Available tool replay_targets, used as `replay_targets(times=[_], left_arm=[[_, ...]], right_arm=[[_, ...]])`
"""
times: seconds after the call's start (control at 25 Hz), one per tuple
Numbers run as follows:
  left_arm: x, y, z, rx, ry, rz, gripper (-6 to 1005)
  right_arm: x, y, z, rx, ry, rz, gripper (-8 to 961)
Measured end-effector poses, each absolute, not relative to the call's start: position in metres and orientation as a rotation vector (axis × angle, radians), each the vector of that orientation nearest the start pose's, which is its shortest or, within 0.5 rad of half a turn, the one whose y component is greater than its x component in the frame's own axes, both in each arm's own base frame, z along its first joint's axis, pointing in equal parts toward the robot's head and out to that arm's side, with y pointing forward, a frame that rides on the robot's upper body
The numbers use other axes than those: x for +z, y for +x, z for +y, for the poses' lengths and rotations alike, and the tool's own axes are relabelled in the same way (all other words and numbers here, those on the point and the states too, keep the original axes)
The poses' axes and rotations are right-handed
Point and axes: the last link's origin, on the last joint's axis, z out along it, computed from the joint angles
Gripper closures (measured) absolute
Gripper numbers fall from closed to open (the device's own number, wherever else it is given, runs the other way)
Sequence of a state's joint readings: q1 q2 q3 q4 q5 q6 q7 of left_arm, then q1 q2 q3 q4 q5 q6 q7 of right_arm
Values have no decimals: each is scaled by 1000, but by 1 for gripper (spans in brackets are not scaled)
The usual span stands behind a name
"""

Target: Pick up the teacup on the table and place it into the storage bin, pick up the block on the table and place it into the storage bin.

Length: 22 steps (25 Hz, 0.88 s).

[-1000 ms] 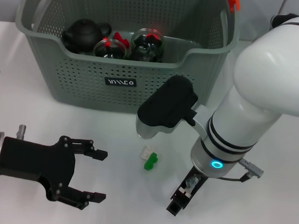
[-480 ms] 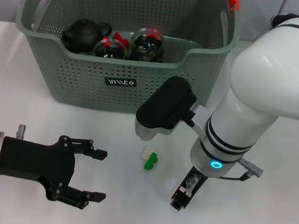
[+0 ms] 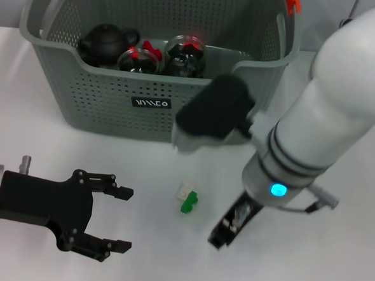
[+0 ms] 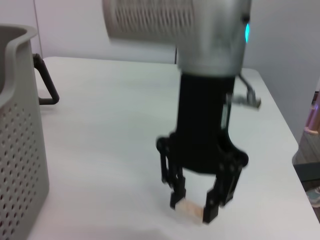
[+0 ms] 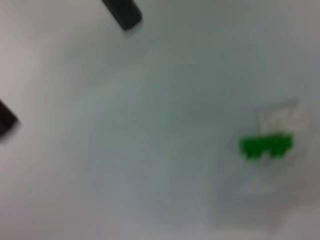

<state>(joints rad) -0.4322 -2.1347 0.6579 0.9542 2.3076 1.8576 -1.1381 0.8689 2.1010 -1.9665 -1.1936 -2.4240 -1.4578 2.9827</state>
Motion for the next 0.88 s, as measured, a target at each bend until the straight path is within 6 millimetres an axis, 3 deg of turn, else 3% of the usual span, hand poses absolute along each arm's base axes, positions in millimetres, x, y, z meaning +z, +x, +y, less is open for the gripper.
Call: replay_targets(times=[0.16,0.28,0.32,0.56,0.64,0.68,0.88], left_arm=[[15,-277,273,-382,-3025,-146,140],[15,-278,273,-380,-3025,-148,140],[15,-278,273,-380,-3025,-148,140],[15,-277,273,-384,-3029,-149,140],[15,-276,273,-389,-3031,-150,140],[15,-276,273,-389,-3031,-150,140],[14,-275,273,-393,-3032,-153,140]], right_arm=[[-77,75,316,-682,-2744,782,516],[-35,41,329,-490,-2742,737,516],[-35,41,329,-490,-2742,737,517],[10,-10,364,-161,-2688,587,517],[21,-19,388,-76,-2604,546,517],[21,-19,388,-76,-2604,546,517],[27,-5,432,-16,-2440,597,511]])
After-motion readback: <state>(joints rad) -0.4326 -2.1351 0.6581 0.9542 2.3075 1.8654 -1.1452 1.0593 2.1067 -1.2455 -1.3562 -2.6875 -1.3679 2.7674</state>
